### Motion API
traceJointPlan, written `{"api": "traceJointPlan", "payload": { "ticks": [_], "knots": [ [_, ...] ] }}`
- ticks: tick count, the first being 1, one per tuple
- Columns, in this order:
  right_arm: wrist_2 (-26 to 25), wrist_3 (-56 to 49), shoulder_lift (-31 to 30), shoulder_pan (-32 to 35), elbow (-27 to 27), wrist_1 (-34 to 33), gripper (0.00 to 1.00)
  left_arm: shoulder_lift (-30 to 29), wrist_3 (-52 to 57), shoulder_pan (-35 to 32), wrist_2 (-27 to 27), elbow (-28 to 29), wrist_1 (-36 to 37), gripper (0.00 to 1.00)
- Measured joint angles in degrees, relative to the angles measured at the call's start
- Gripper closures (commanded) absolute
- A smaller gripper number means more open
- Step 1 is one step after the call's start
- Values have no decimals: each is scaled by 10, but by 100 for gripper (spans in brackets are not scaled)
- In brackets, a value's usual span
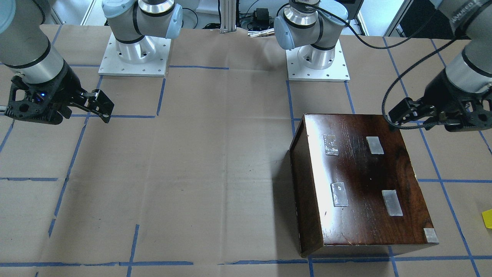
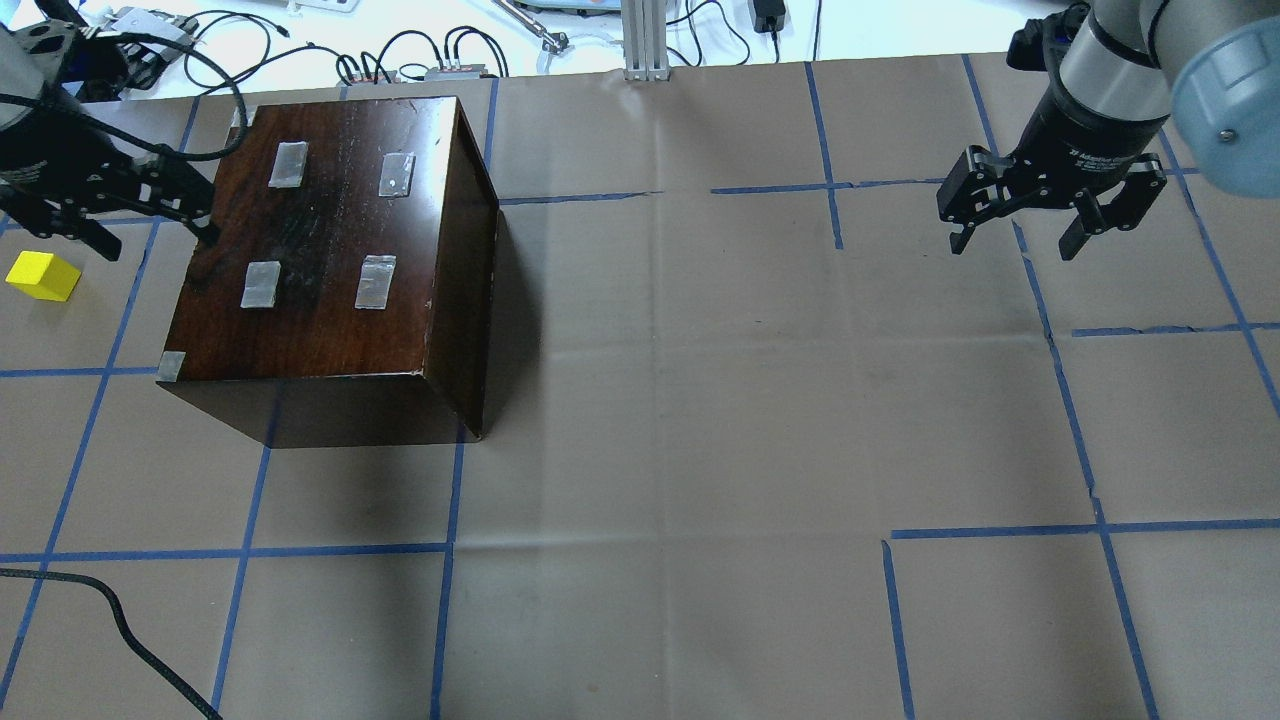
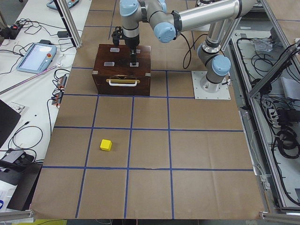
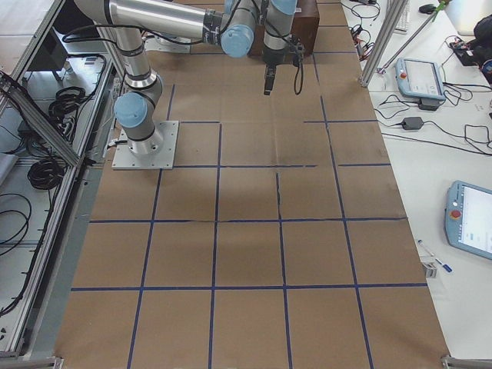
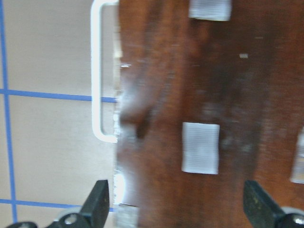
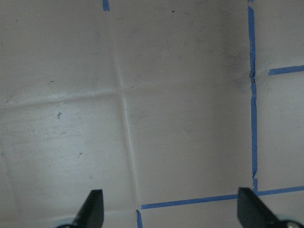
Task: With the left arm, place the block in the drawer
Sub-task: 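Move the left gripper to the white drawer handle on the cabinet side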
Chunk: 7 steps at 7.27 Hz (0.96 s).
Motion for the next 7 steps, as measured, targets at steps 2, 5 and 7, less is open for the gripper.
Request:
{"api": "traceJointPlan", "payload": {
  "ticks": [2, 5, 7],
  "knots": [
    [0, 0, 0, 0, 0, 0, 0, -55, 58, 59, -1, 33, 5, 1],
    [0, 0, 0, 0, 0, 0, 0, -145, 143, 90, -2, 81, 57, 1],
    [0, 0, 0, 0, 0, 0, 0, -173, 162, 108, -63, 81, 73, 1]
  ]
}}
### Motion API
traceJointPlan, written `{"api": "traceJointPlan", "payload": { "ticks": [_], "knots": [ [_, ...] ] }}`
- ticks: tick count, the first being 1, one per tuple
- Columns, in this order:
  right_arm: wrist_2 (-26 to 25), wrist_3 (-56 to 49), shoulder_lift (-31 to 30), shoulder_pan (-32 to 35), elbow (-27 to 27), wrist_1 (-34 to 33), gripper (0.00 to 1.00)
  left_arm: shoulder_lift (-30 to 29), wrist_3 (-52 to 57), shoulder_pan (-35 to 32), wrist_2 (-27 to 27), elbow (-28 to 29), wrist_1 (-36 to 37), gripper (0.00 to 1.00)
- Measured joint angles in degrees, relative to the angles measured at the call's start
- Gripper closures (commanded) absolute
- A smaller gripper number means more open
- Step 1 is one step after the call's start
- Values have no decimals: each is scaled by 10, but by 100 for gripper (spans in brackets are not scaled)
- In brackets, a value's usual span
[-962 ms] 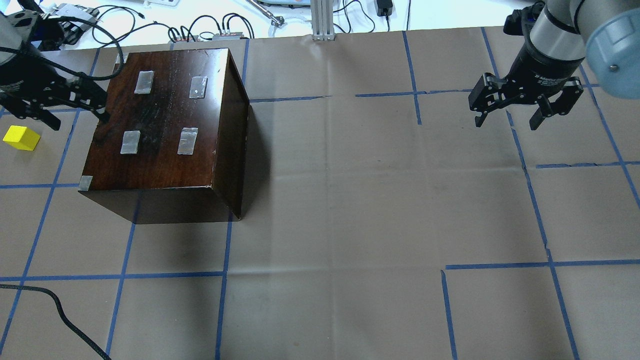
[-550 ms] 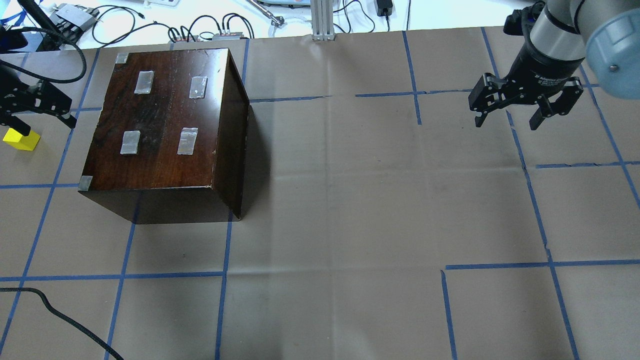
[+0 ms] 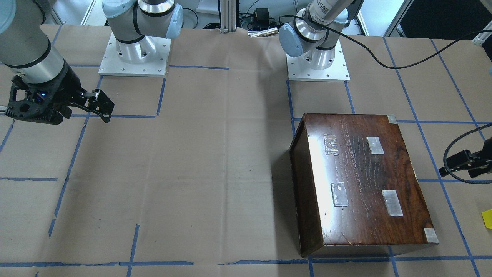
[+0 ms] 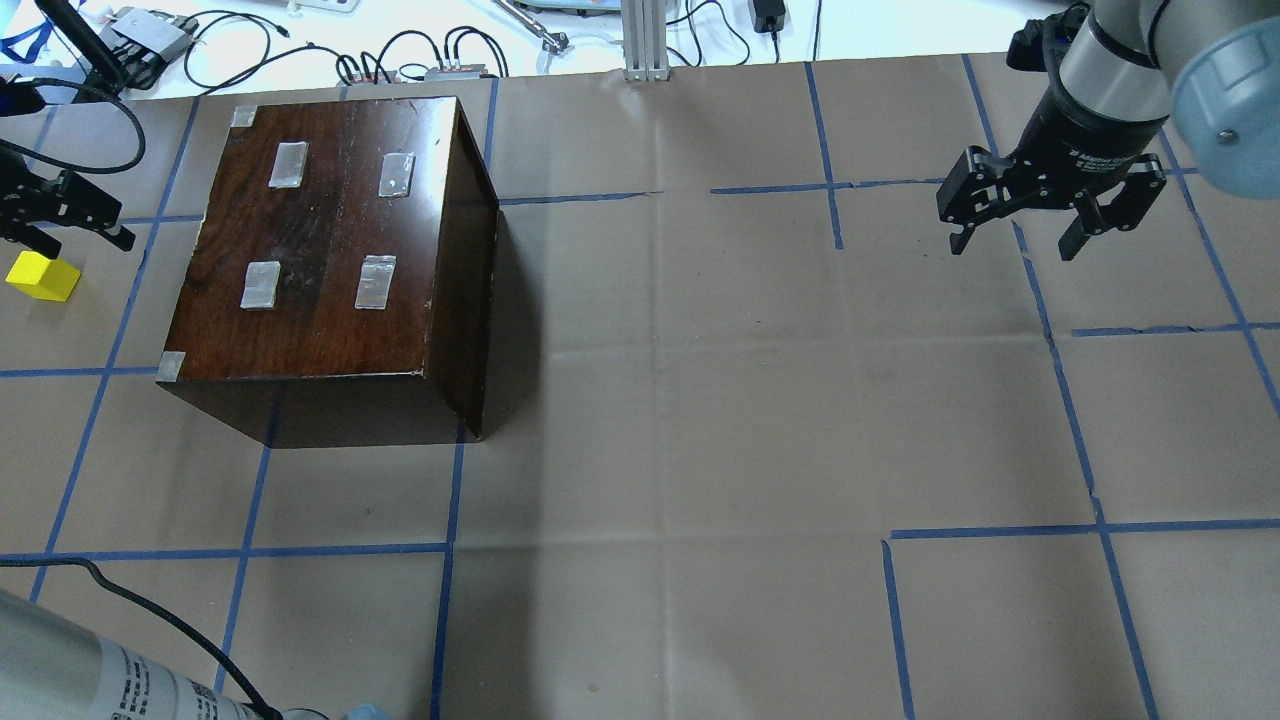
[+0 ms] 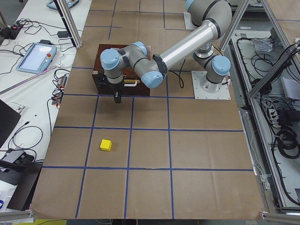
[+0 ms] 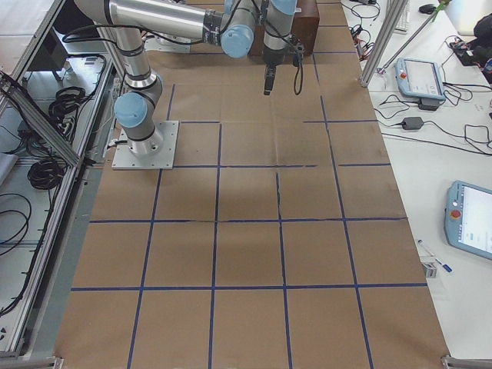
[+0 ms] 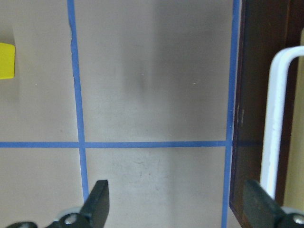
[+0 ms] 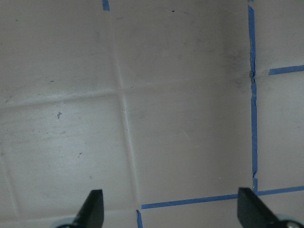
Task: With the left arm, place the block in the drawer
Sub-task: 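Move the left gripper to the white drawer handle on the cabinet side, then hook the white drawer handle with the left gripper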
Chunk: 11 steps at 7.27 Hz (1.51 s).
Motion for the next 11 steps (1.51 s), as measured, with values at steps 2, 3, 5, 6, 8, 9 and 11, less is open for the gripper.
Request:
{"api": "traceJointPlan", "payload": {
  "ticks": [2, 3, 5, 6, 8, 9, 11],
  "knots": [
    [0, 0, 0, 0, 0, 0, 0, -10, 1, 8, -49, -7, -4, 1],
    [0, 0, 0, 0, 0, 0, 0, -13, -1, 9, -55, -9, -6, 1],
    [0, 0, 0, 0, 0, 0, 0, -10, -1, 5, -59, -20, -12, 1],
    [0, 0, 0, 0, 0, 0, 0, -7, -2, 3, -64, -28, -13, 1],
    [0, 0, 0, 0, 0, 0, 0, -4, -2, 1, -87, -34, -13, 1],
    [0, 0, 0, 0, 0, 0, 0, -4, -2, 0, -93, -36, -13, 1],
    [0, 0, 0, 0, 0, 0, 0, -5, -3, -2, -96, -40, -13, 1]
  ]
}}
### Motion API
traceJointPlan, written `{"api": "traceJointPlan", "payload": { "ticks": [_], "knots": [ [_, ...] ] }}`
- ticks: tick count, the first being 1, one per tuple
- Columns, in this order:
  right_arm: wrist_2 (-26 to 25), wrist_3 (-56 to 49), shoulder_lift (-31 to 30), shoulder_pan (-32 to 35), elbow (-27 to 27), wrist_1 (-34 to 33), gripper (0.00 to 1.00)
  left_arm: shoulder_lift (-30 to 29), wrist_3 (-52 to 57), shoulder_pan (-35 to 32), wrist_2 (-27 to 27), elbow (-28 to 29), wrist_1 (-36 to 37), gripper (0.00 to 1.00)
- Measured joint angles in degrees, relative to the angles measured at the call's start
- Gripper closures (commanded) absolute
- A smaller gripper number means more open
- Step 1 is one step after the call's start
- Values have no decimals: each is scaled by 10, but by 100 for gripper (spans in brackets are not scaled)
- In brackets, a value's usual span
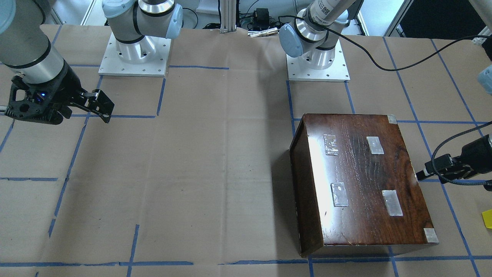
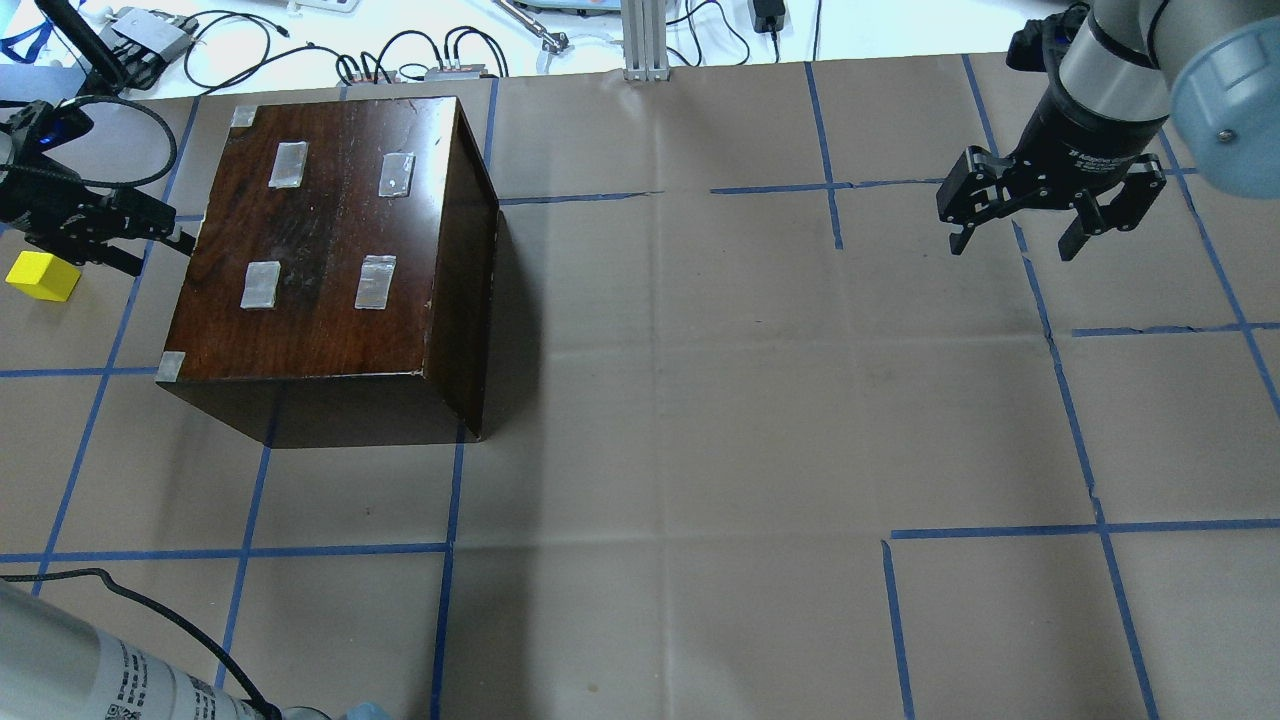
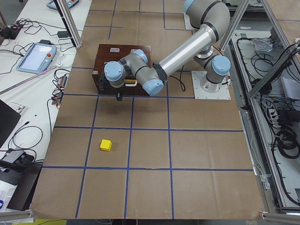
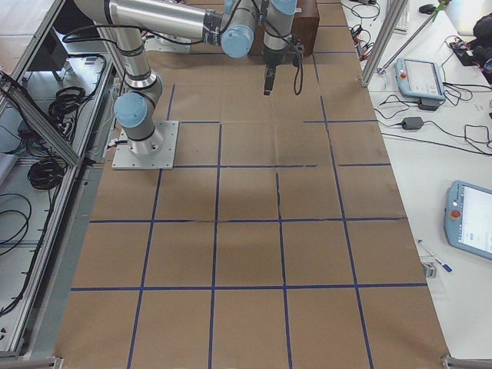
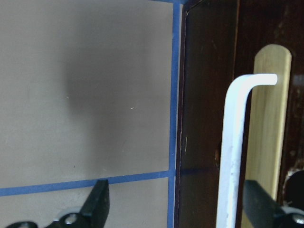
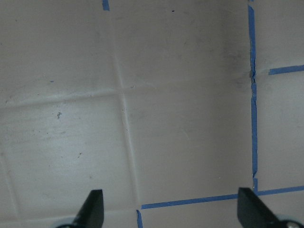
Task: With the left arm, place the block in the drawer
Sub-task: 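Hook the white drawer handle with the left gripper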
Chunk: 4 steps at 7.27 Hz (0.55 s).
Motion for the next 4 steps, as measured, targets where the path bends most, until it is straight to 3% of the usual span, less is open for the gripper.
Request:
{"api": "traceJointPlan", "payload": {
  "ticks": [4],
  "knots": [
    [0, 0, 0, 0, 0, 0, 0, -4, 0, -5, 0, -8, -1, 1]
  ]
}}
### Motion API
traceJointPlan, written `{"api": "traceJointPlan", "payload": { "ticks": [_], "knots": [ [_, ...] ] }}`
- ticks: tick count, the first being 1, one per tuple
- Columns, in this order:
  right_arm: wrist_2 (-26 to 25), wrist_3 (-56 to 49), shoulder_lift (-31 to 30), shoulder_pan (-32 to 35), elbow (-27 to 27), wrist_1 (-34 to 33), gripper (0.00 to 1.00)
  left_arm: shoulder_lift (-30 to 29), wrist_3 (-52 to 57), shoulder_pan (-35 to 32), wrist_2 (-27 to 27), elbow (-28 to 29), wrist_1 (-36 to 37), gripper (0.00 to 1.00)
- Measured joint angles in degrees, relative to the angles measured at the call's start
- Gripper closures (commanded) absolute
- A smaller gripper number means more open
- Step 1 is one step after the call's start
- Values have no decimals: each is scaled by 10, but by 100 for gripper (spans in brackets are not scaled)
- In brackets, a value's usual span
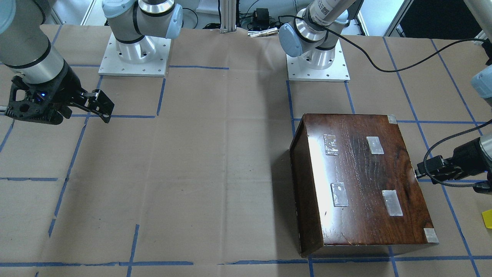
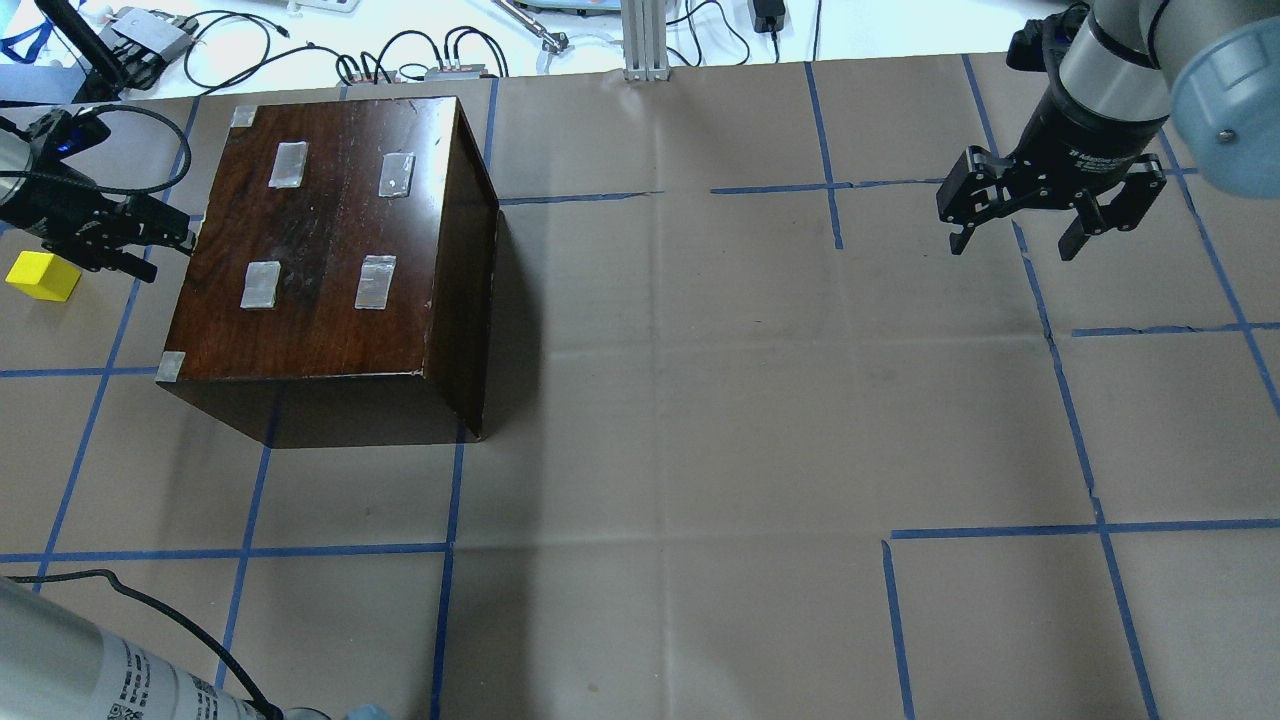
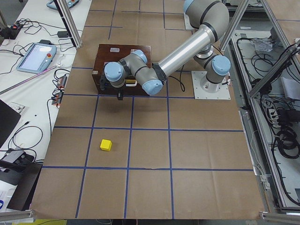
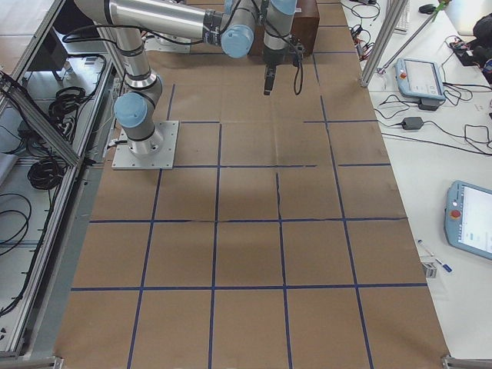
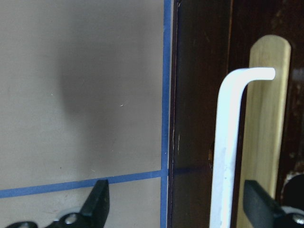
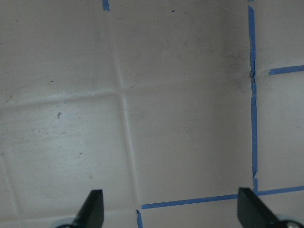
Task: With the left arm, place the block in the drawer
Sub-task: 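Hook the white drawer handle with the left gripper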
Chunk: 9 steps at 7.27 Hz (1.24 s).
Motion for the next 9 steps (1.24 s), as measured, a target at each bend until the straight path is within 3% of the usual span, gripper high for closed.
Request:
{"api": "traceJointPlan", "payload": {
  "ticks": [9],
  "knots": [
    [0, 0, 0, 0, 0, 0, 0, -14, 3, 3, 1, 2, -36, 1]
  ]
}}
